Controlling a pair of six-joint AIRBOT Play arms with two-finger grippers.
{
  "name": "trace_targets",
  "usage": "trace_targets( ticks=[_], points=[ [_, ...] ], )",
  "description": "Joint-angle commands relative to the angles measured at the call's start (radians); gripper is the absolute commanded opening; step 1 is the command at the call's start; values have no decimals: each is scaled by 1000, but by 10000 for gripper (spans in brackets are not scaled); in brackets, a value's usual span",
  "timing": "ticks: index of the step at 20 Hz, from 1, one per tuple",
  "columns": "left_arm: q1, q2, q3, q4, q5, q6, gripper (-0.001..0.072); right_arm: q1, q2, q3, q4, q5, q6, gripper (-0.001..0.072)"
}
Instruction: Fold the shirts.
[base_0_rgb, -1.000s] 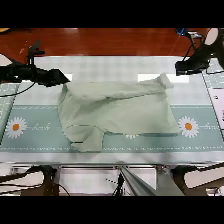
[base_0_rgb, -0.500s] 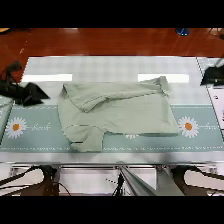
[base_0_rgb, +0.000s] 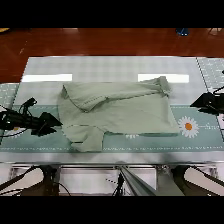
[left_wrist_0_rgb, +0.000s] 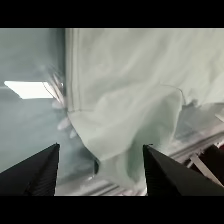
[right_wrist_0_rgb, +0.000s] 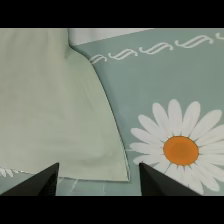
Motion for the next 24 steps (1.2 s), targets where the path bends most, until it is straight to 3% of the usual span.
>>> trace_targets(
  ticks=[1,8,9,10,11,13,18,24],
  points=[
    [-42,-2,-43,-9,137,6,615,-15,8,-49,56,-66,-34,577],
    [-229,-151,-40,-125,256,7,585,-15,8,-49,57,-58,-33,577],
    [-238,-167,-35,-124,246,7,416,-15,8,-49,54,-56,-34,577],
    [-238,-172,-34,-124,224,16,75,-16,8,-49,37,-54,-34,577],
    [-237,-169,-33,-124,198,51,24,-16,8,-49,-14,-51,-33,577],
    [-224,-165,-27,-124,142,78,24,-37,8,-72,-88,-44,-24,575],
    [-207,-109,-19,-129,105,112,23,-192,8,-241,14,-70,-34,577],
    [-207,-69,-19,-136,100,127,24,-199,8,-421,157,-160,-123,576]
  ],
)
